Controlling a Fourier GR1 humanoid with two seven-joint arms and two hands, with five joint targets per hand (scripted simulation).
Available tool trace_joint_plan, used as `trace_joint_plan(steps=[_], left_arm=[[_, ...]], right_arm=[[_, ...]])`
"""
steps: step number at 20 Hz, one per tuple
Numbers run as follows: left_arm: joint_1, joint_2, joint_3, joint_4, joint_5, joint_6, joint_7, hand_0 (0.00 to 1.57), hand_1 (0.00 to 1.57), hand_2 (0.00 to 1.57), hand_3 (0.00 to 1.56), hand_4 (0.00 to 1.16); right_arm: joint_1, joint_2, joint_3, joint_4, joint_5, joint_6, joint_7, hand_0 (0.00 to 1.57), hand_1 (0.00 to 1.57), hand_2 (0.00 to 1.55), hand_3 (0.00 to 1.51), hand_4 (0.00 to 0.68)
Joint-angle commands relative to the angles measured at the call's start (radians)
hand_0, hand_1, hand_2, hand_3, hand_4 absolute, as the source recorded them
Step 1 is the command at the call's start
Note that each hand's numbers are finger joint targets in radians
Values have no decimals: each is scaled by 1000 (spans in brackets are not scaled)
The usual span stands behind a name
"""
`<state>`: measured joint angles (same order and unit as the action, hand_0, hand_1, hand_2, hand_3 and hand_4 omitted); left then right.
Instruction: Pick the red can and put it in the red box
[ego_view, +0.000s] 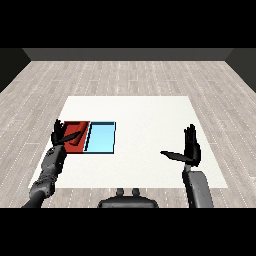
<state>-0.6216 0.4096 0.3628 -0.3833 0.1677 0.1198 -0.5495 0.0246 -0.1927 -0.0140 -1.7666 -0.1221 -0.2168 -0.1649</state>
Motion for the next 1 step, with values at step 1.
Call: trace_joint_plan(steps=[1], left_arm=[[39,-70,25,-159,69,-139,-193,0,0,0,0,0]], right_arm=[[2,-3,20,-76,-56,54,26,0,0,0,0,0]])
